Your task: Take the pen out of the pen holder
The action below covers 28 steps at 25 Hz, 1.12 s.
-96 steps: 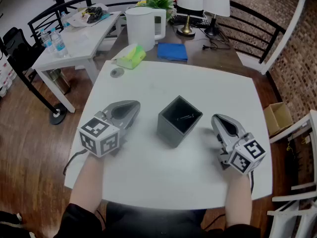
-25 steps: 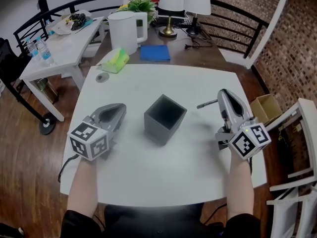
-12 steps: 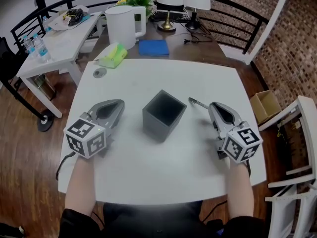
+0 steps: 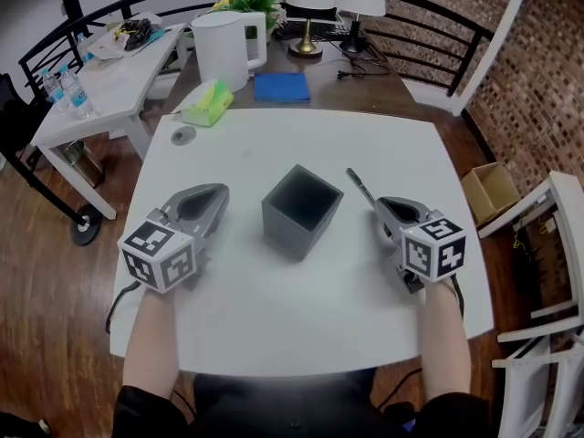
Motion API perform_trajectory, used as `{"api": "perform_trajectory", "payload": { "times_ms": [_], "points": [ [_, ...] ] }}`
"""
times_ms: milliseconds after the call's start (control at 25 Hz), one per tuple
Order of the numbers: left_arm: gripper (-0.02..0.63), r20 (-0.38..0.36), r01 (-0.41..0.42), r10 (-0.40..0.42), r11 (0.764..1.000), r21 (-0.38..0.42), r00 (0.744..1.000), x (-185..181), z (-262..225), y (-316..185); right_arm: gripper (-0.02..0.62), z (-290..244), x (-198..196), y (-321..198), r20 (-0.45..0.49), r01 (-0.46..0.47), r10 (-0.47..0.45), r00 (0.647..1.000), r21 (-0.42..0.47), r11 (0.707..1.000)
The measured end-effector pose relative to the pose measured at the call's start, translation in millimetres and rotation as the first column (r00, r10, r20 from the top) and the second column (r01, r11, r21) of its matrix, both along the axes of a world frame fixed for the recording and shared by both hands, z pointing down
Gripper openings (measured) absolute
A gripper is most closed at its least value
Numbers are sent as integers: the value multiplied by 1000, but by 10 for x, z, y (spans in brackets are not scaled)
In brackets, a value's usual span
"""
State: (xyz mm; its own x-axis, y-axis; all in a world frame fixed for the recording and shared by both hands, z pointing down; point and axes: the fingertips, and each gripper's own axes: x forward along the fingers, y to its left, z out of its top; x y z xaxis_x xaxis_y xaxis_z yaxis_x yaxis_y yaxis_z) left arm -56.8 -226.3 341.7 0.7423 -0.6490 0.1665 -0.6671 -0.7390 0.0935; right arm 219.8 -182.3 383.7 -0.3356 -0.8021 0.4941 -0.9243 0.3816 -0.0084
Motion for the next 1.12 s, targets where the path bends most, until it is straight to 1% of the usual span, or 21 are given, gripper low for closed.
{"api": "perform_trajectory", "payload": {
  "times_ms": [120, 200, 320, 560, 680, 840, 920, 1120],
  "points": [
    [5, 0, 1, -1, 1000, 1, 1000, 1, 1, -4, 14, 9, -7, -5, -8, 2, -2, 1000, -6, 1000],
    [6, 0, 0, 0, 1000, 1, 1000, 2, 5, -7, 14, -3, 6, -5, 10, -4, 4, 1000, 2, 1000],
    [5, 0, 0, 0, 1000, 1, 1000, 2, 10, -5, 14, -53, 32, 9, 61, -20, 18, 998, 33, 999],
    [5, -2, 0, 0, 1000, 5, 1000, -2, 5, 11, 14, -225, 104, 105, 171, -58, 35, 985, 134, 989],
    [6, -2, -1, 1, 1000, 7, 1000, -9, 5, 11, 14, -310, -12, 179, 186, -35, -2, 983, 193, 981],
    [5, -3, 0, 0, 1000, 8, 1000, -8, 1, 12, 14, -420, -358, 276, 174, 56, -104, 979, 264, 963],
    [6, -4, 1, -1, 1000, 8, 1000, -7, 2, 10, 14, -433, -453, 293, 183, 78, -130, 974, 271, 960],
    [6, -4, 1, -1, 1000, 10, 1000, -10, -3, 9, 12, -421, -486, 289, 195, 86, -139, 971, 261, 962]
  ]
}}
